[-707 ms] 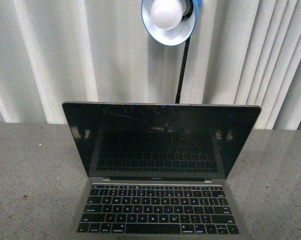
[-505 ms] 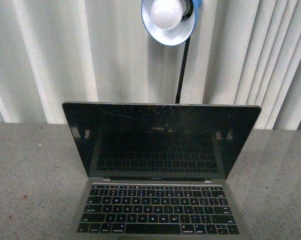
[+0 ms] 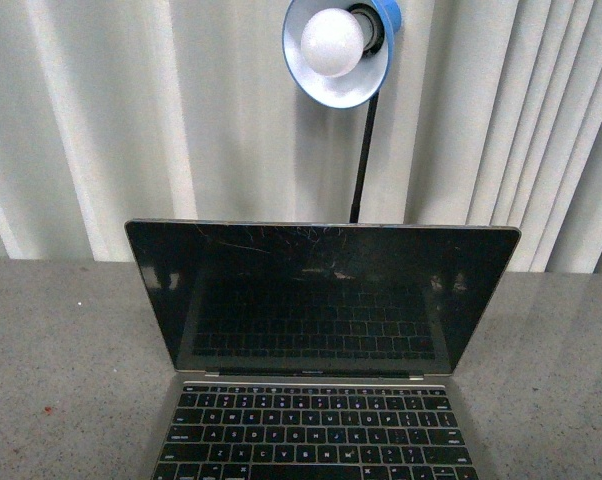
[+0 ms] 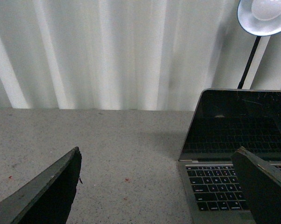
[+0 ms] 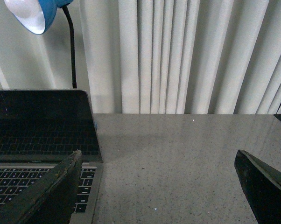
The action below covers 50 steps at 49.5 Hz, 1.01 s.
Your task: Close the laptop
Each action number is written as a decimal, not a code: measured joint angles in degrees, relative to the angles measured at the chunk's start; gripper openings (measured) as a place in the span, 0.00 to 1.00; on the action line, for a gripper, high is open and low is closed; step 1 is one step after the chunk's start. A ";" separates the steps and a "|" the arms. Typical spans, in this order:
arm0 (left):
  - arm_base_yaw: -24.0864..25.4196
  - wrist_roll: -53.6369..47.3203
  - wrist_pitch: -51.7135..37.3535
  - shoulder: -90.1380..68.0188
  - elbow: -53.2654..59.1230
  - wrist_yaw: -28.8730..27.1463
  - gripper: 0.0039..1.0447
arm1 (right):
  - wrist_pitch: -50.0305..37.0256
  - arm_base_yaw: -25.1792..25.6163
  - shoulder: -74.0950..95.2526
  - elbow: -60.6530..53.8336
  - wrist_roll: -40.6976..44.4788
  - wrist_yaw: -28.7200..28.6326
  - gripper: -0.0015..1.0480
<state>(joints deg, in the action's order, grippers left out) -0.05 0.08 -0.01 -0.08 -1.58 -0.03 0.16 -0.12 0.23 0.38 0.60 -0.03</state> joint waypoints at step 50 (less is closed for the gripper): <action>-6.08 15.02 13.33 -18.36 -5.97 -25.97 0.94 | -6.64 -0.72 12.74 1.60 -0.83 9.40 0.93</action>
<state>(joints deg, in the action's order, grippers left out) -6.13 15.09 13.32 -18.44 -7.55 -26.00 -6.48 -0.84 12.97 1.98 -0.23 9.37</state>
